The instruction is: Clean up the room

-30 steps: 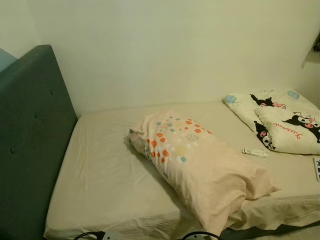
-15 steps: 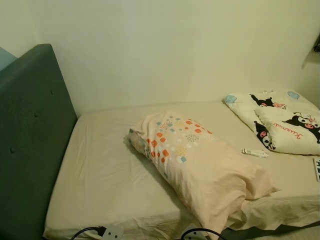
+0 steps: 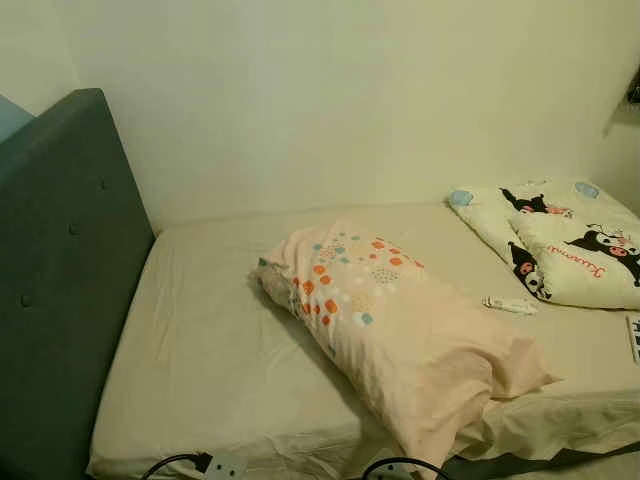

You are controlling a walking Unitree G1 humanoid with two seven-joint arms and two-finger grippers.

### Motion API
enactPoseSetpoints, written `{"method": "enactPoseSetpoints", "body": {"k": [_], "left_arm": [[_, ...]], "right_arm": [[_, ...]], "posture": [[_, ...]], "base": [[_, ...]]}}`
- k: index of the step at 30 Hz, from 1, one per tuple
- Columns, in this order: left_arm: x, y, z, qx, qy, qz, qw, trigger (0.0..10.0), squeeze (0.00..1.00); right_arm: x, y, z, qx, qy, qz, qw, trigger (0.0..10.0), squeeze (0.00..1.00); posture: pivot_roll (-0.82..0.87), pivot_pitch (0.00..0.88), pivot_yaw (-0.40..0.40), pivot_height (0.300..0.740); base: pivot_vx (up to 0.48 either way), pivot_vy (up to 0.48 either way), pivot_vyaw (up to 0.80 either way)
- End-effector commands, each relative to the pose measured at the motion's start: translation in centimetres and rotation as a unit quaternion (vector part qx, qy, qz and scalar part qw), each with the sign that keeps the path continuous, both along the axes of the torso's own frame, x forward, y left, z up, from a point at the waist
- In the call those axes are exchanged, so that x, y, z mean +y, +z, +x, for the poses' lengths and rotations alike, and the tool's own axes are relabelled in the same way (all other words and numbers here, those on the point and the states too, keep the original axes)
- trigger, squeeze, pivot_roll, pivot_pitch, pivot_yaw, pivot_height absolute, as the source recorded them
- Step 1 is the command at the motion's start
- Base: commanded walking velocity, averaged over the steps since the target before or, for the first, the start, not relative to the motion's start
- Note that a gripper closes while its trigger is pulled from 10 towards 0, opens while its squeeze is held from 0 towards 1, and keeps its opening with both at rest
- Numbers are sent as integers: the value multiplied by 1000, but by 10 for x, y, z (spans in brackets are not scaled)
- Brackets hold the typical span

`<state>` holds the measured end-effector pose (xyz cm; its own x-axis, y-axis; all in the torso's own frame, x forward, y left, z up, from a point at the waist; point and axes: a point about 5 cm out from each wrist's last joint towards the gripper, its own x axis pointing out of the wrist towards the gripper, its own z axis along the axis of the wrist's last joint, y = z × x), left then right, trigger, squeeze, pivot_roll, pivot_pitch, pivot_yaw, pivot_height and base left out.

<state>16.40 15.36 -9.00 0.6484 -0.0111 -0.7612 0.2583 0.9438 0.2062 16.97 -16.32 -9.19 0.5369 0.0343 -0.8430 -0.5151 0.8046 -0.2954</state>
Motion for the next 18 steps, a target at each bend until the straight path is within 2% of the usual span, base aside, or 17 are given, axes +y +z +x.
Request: {"method": "enactPoseSetpoints", "body": {"k": [1,18], "left_arm": [[2,-1,-2,7,-6,5,1000,10000,0],[4,-3,-8,13,-9,7,1000,10000,0]], "right_arm": [[0,-1,-3,5,-5,1,1000,10000,0],[3,-1,-4,-3,-15,31,999,10000,0]], "posture": [[-13,0,-19,727],[-14,0,-18,727]], "base": [[0,0,0],[0,0,0]]}}
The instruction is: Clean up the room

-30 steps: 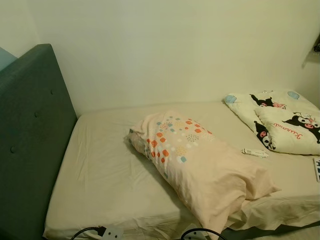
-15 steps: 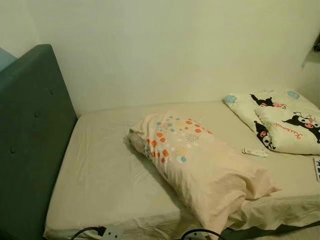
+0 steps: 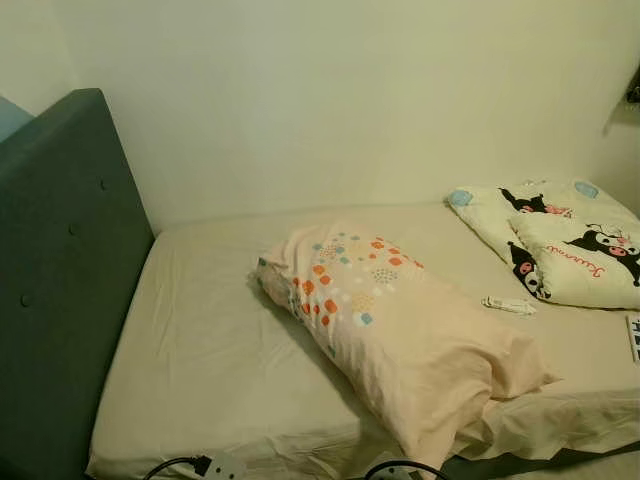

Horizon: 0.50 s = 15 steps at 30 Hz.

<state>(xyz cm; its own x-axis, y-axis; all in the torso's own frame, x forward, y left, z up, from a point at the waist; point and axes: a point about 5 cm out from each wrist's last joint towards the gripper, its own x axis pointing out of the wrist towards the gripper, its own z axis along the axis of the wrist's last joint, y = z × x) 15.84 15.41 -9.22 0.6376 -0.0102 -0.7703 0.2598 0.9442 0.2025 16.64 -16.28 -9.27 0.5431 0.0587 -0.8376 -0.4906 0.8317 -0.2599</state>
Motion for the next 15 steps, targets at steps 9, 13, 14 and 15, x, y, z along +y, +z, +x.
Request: {"method": "enactPoseSetpoints", "body": {"k": [9,13,14,15], "left_arm": [[2,-1,-3,6,-14,7,1000,10000,0],[1,-1,-3,5,-15,6,1000,10000,0],[1,-1,-3,5,-15,6,1000,10000,0],[1,-1,-3,5,-15,6,1000,10000,0]], "right_arm": [[0,-2,-3,5,18,-14,1000,10000,0],[-2,-3,-6,10,17,-21,1000,10000,0],[-2,-3,-6,10,17,-21,1000,10000,0],[-2,-3,-6,9,17,-20,1000,10000,0]], "posture": [[-21,0,-19,727],[-20,0,-21,727],[-20,0,-21,727],[-20,0,-21,727]], "base": [[0,0,0],[0,0,0],[0,0,0],[0,0,0]]}}
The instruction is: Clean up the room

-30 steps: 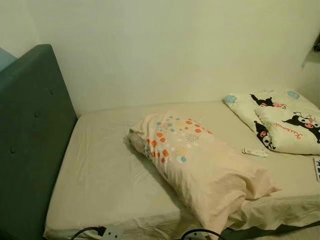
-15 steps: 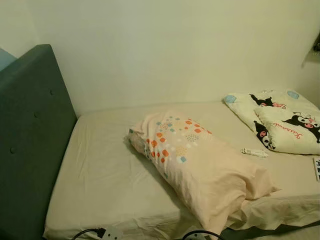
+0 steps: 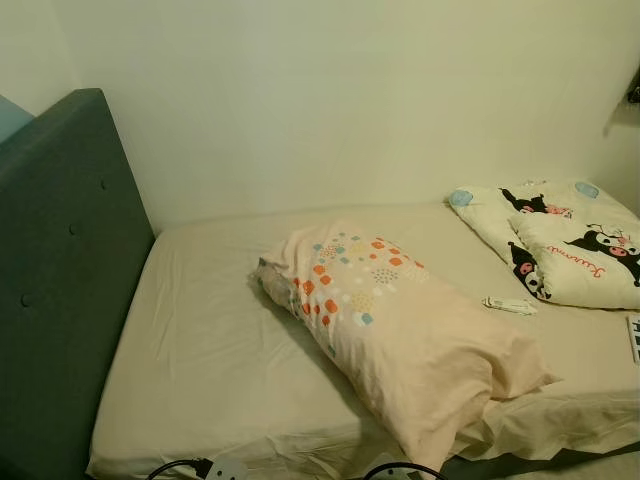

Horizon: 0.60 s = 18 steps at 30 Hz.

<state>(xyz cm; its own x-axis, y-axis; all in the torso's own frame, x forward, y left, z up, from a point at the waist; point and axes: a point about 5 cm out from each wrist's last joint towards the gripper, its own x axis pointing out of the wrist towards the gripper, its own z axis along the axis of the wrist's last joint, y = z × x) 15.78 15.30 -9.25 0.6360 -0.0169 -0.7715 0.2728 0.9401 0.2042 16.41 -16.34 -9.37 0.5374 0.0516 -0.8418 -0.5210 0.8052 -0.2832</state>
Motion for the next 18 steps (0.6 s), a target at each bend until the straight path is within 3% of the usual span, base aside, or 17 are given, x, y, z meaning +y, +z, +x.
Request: {"method": "enactPoseSetpoints", "body": {"k": [1,18], "left_arm": [[2,-1,-2,4,-9,5,1000,10000,0],[1,-1,-2,6,-11,5,1000,10000,0]], "right_arm": [[-2,-2,-4,6,-2,-5,1000,10000,0],[-3,-1,-3,3,2,-17,1000,10000,0]], "posture": [[-20,0,-21,727],[-26,0,-20,727]], "base": [[0,0,0],[0,0,0]]}}
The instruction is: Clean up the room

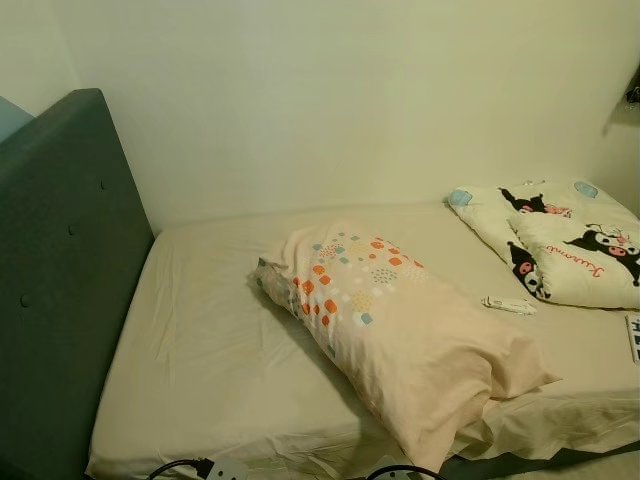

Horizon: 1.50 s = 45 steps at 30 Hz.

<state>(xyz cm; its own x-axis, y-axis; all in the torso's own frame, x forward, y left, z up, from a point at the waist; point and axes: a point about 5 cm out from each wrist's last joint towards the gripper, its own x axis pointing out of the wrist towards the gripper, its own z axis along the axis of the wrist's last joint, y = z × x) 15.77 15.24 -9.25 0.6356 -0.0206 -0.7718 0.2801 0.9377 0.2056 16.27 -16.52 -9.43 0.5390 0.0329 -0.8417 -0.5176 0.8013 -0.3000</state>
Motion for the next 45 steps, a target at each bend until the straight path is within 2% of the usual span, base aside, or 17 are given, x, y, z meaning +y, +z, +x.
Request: {"method": "enactPoseSetpoints", "body": {"k": [1,45], "left_arm": [[2,-1,-2,6,-7,4,1000,10000,0],[3,-1,-1,6,-5,5,1000,10000,0]], "right_arm": [[-2,-1,-2,4,3,-7,1000,10000,0],[-2,0,0,3,5,-11,1000,10000,0]], "posture": [[-26,0,-20,727],[-25,0,-19,727]], "base": [[0,0,0],[0,0,0]]}}
